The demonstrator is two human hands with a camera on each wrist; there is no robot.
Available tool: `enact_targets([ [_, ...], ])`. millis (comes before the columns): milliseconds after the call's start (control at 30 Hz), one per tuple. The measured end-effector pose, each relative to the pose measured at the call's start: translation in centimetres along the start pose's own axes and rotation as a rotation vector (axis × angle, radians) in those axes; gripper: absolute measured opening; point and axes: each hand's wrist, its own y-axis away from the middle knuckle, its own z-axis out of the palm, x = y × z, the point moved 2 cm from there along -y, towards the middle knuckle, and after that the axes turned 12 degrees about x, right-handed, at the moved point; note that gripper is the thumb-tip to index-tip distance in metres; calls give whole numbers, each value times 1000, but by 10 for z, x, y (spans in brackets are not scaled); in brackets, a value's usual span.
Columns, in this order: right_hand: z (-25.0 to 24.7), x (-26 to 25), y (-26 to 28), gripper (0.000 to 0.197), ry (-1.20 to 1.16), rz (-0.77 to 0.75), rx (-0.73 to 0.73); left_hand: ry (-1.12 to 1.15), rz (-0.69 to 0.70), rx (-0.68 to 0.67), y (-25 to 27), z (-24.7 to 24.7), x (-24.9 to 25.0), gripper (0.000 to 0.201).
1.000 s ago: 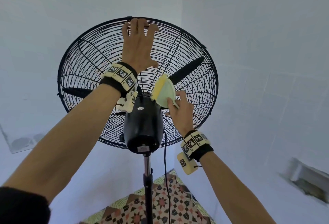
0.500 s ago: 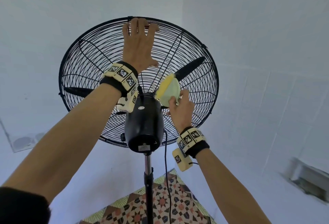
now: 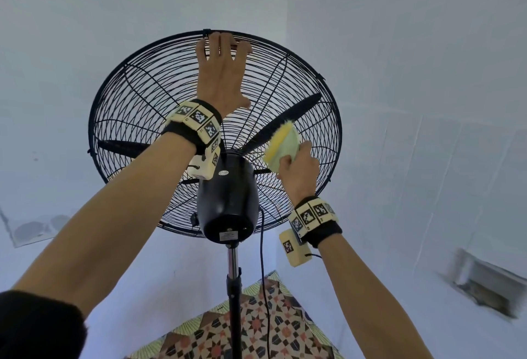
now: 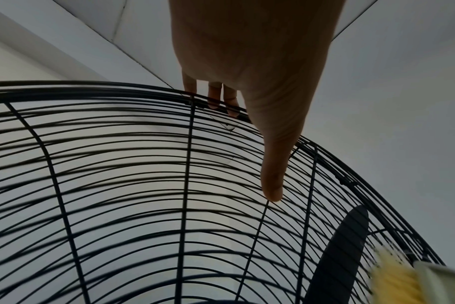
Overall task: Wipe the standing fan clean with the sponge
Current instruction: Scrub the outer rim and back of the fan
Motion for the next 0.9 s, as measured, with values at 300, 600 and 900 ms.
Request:
enact_targets([
  [300,-1,-24,1,15,-85,-144,-30,-18,14,-8,2,-3,3,107],
  [600,-11,-27,-9,21,-132,-253,-34,14,-3,7,2,-1,1,106],
  [900,-30,6,-22,42,-17,44,34,-5,-14,-27,0,1,0,106],
])
